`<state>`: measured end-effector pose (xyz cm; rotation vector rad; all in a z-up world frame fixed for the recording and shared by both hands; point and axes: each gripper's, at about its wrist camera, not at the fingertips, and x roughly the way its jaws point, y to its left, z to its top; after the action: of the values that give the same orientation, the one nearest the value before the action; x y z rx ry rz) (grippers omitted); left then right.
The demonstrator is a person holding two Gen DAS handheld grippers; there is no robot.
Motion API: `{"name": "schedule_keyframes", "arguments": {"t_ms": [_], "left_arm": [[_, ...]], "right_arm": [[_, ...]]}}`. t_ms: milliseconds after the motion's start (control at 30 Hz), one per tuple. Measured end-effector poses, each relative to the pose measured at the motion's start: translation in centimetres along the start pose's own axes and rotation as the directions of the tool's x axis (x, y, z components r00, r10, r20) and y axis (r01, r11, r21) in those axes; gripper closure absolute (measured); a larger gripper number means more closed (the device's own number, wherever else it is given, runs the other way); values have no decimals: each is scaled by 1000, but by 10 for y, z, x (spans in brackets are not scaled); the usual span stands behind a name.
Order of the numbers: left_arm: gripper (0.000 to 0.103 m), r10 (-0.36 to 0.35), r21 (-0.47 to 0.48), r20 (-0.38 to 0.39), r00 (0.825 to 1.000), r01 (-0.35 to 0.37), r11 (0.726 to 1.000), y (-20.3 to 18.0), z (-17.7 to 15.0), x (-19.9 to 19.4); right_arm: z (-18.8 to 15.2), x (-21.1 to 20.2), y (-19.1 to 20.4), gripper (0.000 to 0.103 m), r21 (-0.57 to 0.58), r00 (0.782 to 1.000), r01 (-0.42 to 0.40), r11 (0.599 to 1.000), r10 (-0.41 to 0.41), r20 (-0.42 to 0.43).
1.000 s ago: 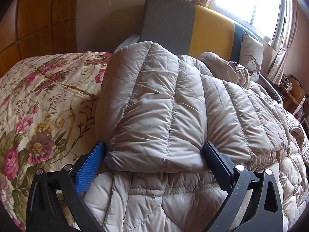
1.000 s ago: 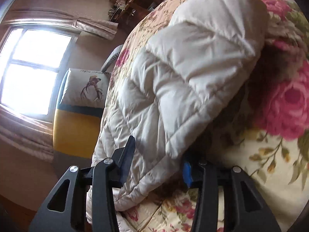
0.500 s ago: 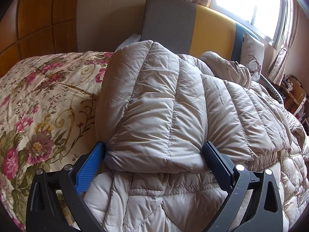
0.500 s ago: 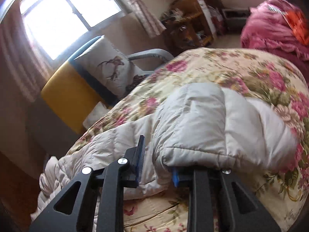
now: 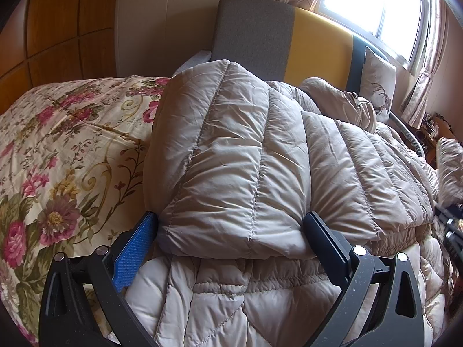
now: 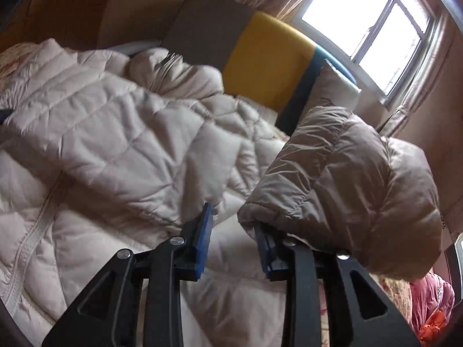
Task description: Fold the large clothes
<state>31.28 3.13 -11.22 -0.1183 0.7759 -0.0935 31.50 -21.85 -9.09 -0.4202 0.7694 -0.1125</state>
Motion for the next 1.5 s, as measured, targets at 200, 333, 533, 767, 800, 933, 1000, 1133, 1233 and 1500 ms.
{"name": "schedule_keyframes", "arguments": {"t_ms": [200, 333, 533, 767, 800, 933, 1000, 1133, 1233, 1500], "left_arm": [[4, 0, -4, -4, 1000, 0, 1000, -1, -1, 1], [4, 2, -4, -2, 1000, -2, 1000, -1, -1, 1], [4, 3, -3, -2, 1000, -3, 1000, -1, -1, 1], [4, -3, -8, -4, 1000, 3, 1000, -1, 0, 1], [4, -5, -11, -4, 1000, 5, 1000, 0, 0, 0], [4, -13, -20, -1, 1000, 13, 1000, 0, 5, -8], [4, -28, -25, 18, 999, 29, 999, -2, 11, -24], [4, -129, -31, 110, 986, 133, 991, -19, 31, -70], [4, -191, 52, 169, 967, 185, 981, -51, 48, -94], [29, -388, 148, -16, 922, 386, 911, -155, 73, -39]], "right_arm": [[-18, 8, -11, 27, 72, 1000, 9, 997, -10, 16], [-18, -8, -36, 24, 174, 995, -62, 983, 48, 82], [-6, -27, -77, 8, 381, 961, -222, 898, 136, 240], [-1, -29, -49, 5, 293, 883, -459, 838, 395, 254], [-8, -32, -52, 2, 310, 903, -413, 856, 341, 262], [-35, -32, -84, 2, 492, 985, -81, 867, -6, 172], [-47, -18, -103, 2, 583, 994, 67, 810, -106, 32], [-81, 8, -134, 2, 719, 991, 129, 683, -57, -124], [-95, 25, -143, 2, 775, 990, 86, 625, 35, -138], [-114, 31, -151, 2, 812, 990, 39, 582, 85, -109]]}}
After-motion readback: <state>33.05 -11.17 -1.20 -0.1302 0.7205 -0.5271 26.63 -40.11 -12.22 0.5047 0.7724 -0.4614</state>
